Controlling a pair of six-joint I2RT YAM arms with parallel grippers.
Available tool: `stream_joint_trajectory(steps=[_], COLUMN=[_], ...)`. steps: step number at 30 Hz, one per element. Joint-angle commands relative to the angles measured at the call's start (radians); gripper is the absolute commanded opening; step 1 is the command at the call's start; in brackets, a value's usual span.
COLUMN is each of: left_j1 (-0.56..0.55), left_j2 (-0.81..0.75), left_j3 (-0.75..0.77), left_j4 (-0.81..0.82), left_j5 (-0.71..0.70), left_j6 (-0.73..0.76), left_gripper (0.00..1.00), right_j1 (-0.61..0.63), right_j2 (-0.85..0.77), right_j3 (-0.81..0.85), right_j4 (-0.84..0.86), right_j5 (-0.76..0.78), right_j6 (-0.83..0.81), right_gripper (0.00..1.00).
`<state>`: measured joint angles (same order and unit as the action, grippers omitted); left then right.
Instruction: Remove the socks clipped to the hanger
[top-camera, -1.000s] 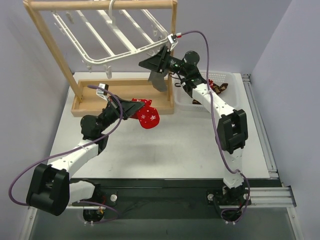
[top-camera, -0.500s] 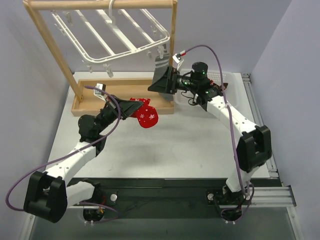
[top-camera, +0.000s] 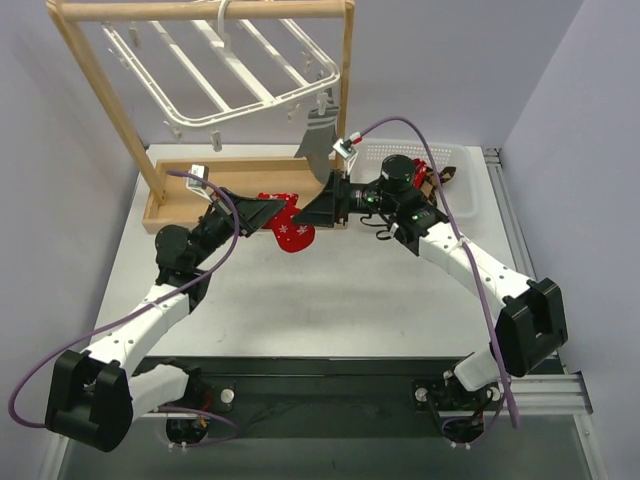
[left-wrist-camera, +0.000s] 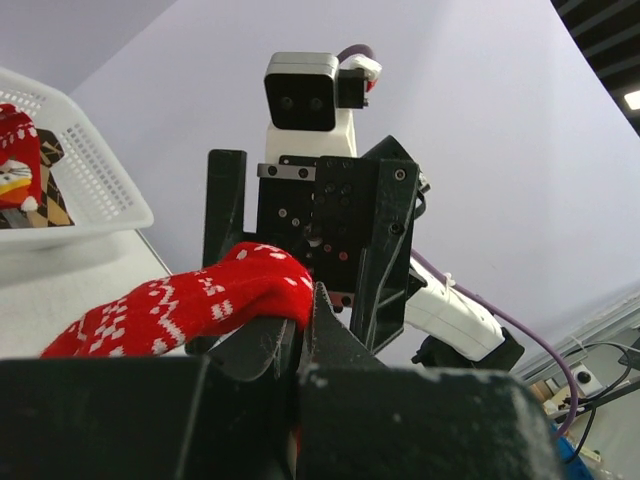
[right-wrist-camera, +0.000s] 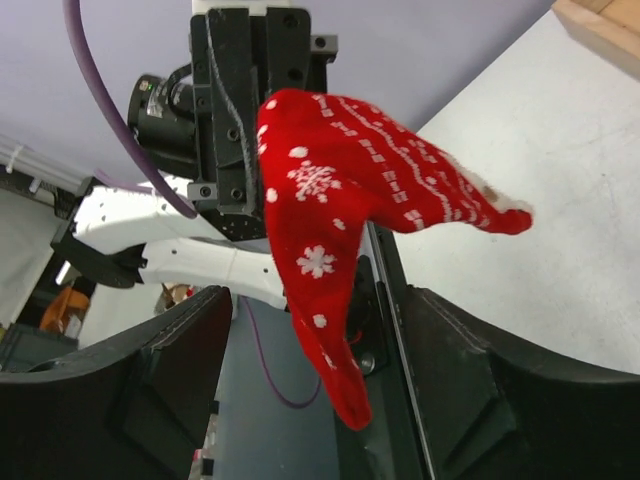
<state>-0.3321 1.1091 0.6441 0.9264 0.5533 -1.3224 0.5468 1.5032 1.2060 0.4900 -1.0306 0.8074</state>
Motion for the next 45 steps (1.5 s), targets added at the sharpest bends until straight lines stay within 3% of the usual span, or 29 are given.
stream_joint_trajectory(steps=[1, 2, 3, 6, 7, 12, 13, 14, 18, 23, 29, 33, 38, 41, 43, 45], left_j1=[0.002, 0.002, 0.002, 0.002, 0.004, 0.015, 0.021, 0.024, 0.039, 0.042, 0.042, 0.042, 0.044, 0.044, 0.045, 0.044], left_j2=[-0.008, -0.011, -0.011, -0.012, -0.014, -0.043, -0.051, -0.06, -0.068, -0.068, -0.071, -0.078, -0.092, -0.095, -0.097, -0.097], left_j3=[0.048, 0.046, 0.046, 0.039, 0.035, -0.003, -0.009, -0.012, -0.017, -0.02, -0.009, -0.011, -0.006, 0.012, 0.028, 0.034], left_j4=[0.029, 0.028, 0.028, 0.025, 0.025, 0.003, -0.017, -0.026, -0.044, -0.07, -0.11, -0.124, -0.143, -0.169, -0.199, -0.219], left_j5=[-0.007, -0.006, -0.006, -0.006, -0.006, -0.032, -0.045, -0.047, -0.033, -0.023, -0.004, 0.002, 0.007, 0.013, 0.017, 0.017], left_j6=[0.006, 0.005, 0.006, 0.009, 0.011, 0.037, 0.049, 0.054, 0.074, 0.089, 0.112, 0.112, 0.117, 0.135, 0.159, 0.176], left_gripper=[0.0, 0.0, 0.0, 0.0, 0.01, 0.26, 0.32, 0.44, 0.62, 0.67, 0.66, 0.66, 0.65, 0.65, 0.65, 0.65], right_j1=[0.03, 0.03, 0.027, 0.021, 0.01, -0.076, -0.114, -0.134, -0.255, -0.396, -0.433, -0.458, -0.482, -0.487, -0.487, -0.478], right_j2=[-0.023, -0.02, -0.014, -0.011, -0.014, -0.066, -0.073, -0.08, -0.072, -0.034, 0.093, 0.233, 0.446, 0.538, 0.548, 0.532], right_j3=[0.004, 0.006, 0.009, 0.012, 0.01, -0.013, -0.01, -0.005, 0.046, 0.147, 0.376, 0.53, 0.696, 0.811, 0.814, 0.804], right_j4=[0.071, 0.076, 0.075, 0.065, 0.056, -0.105, -0.161, -0.192, -0.313, -0.479, -0.688, -0.79, -0.91, -0.999, -1.016, -1.012], right_j5=[-0.017, -0.016, -0.013, 0.013, 0.024, 0.164, 0.179, 0.21, 0.227, 0.338, 0.65, 0.805, 0.924, 0.939, 0.908, 0.83], right_j6=[-0.008, -0.005, 0.001, 0.006, 0.003, -0.05, -0.075, -0.095, -0.166, -0.292, -0.431, -0.45, -0.47, -0.499, -0.514, -0.528], right_gripper=[0.64, 0.56, 0.33, 0.0, 0.0, 0.0, 0.0, 0.0, 0.0, 0.0, 0.0, 0.13, 0.45, 0.68, 0.78, 0.8])
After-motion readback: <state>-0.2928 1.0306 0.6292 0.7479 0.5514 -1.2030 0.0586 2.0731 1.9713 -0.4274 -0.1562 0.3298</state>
